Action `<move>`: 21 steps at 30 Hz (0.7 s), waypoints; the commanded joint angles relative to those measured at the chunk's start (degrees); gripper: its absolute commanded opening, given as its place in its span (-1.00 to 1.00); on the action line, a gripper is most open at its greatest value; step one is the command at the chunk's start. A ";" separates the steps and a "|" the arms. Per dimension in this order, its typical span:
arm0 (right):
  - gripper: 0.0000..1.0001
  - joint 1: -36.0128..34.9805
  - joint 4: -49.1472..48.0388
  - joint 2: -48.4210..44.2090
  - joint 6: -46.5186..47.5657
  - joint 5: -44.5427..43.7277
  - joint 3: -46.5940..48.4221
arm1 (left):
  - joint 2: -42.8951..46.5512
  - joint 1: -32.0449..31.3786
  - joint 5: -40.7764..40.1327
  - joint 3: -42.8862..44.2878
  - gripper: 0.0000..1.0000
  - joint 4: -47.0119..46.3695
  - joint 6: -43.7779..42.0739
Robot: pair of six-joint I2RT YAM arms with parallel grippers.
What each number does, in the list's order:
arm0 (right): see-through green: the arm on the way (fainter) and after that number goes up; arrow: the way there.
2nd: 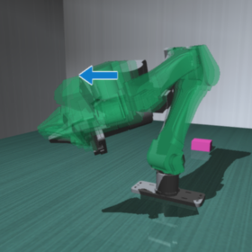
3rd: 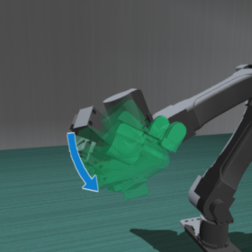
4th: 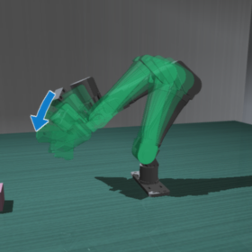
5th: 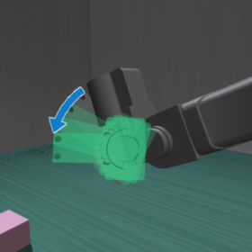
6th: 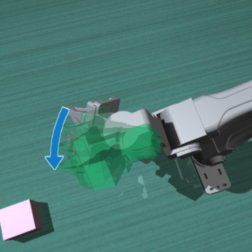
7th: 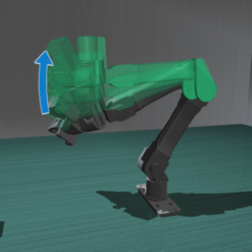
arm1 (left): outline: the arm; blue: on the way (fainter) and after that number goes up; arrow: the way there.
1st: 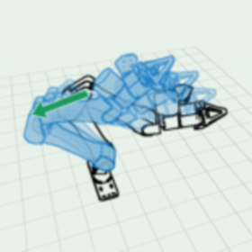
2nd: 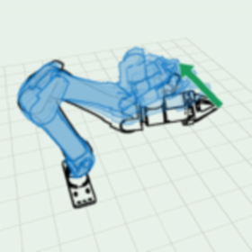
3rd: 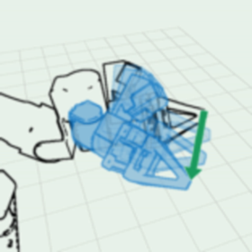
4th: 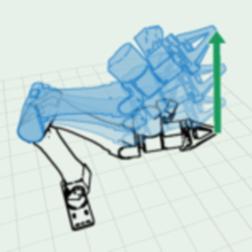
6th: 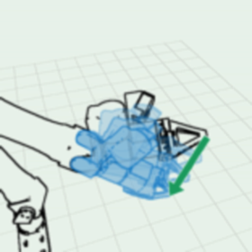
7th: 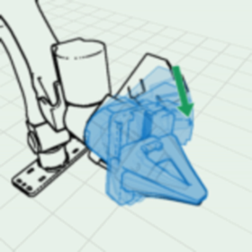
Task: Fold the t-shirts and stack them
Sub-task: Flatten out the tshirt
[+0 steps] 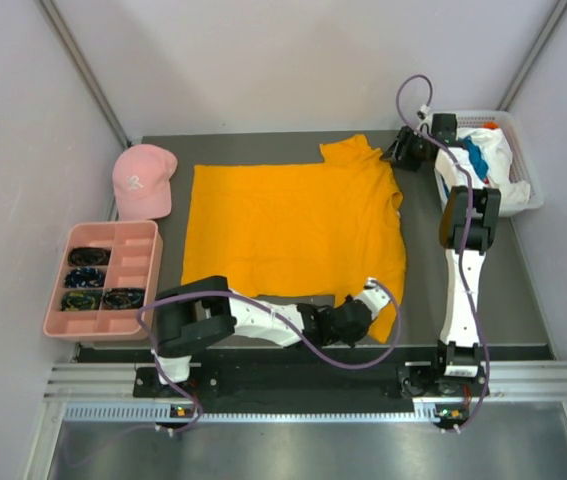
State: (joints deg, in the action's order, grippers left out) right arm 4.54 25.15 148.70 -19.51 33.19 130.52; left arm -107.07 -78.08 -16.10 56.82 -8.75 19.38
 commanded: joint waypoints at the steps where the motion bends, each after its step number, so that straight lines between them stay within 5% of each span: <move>1: 0.14 1.62 -2.38 -7.46 4.20 1.78 -1.22 | -1.30 -0.31 2.04 1.54 -1.00 1.20 0.49; 14: 0.66 1.53 -0.54 -10.01 13.79 3.63 -4.66 | -2.09 -0.31 1.60 2.95 -1.00 1.90 0.31; 21: 0.74 0.39 0.25 -9.66 15.90 10.92 -4.04 | -2.45 -0.31 1.24 3.56 -1.00 2.25 -0.04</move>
State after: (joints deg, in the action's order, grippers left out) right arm 4.99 27.53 143.41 -7.20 38.98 124.16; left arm -108.31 -78.11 -15.86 58.92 -7.55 19.38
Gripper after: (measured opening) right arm 0.859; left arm 0.013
